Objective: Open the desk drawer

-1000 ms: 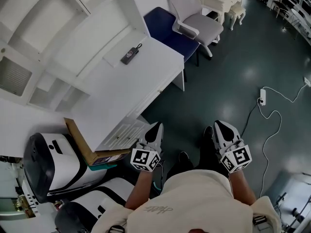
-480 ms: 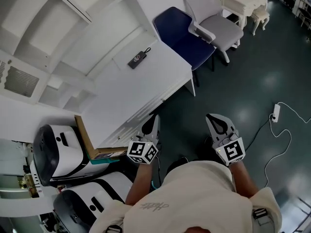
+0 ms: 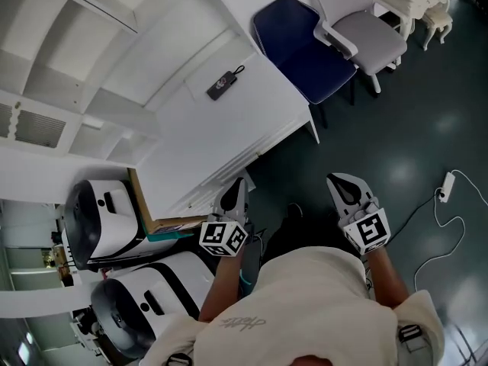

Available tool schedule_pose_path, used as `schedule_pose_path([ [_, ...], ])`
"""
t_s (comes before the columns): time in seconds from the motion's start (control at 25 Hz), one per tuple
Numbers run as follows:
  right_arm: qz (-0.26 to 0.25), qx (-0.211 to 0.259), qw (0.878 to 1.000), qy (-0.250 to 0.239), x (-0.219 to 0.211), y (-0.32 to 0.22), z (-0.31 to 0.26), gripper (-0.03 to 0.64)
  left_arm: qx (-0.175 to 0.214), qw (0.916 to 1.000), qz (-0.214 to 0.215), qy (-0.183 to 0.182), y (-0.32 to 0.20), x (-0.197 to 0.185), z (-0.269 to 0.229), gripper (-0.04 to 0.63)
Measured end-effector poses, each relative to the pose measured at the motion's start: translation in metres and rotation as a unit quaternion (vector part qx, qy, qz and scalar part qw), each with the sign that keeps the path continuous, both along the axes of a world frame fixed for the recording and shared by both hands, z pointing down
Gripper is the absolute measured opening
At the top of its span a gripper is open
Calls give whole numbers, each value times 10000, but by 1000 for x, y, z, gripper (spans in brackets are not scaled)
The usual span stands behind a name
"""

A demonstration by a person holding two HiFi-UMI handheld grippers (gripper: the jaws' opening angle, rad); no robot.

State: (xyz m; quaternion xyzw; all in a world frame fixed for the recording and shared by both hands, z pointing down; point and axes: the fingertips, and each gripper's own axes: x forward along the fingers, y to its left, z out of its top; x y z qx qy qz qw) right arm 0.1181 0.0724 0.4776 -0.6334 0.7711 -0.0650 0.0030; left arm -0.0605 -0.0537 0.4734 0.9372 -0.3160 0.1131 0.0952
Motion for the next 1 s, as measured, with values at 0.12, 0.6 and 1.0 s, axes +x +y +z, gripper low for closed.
schedule_pose_path([
  [0.12, -183, -125, 9997, -90, 1, -14, 7, 2, 10, 9999, -52, -126, -17, 12, 5, 17],
  [0.6, 50, -422, 9990, 109, 59, -68, 5, 2, -266, 9990, 275, 226, -89, 102, 20, 17],
  [1.0, -292, -346, 9989, 137, 45, -201, -12, 2, 20, 9993, 375, -52, -181, 83, 15, 17],
])
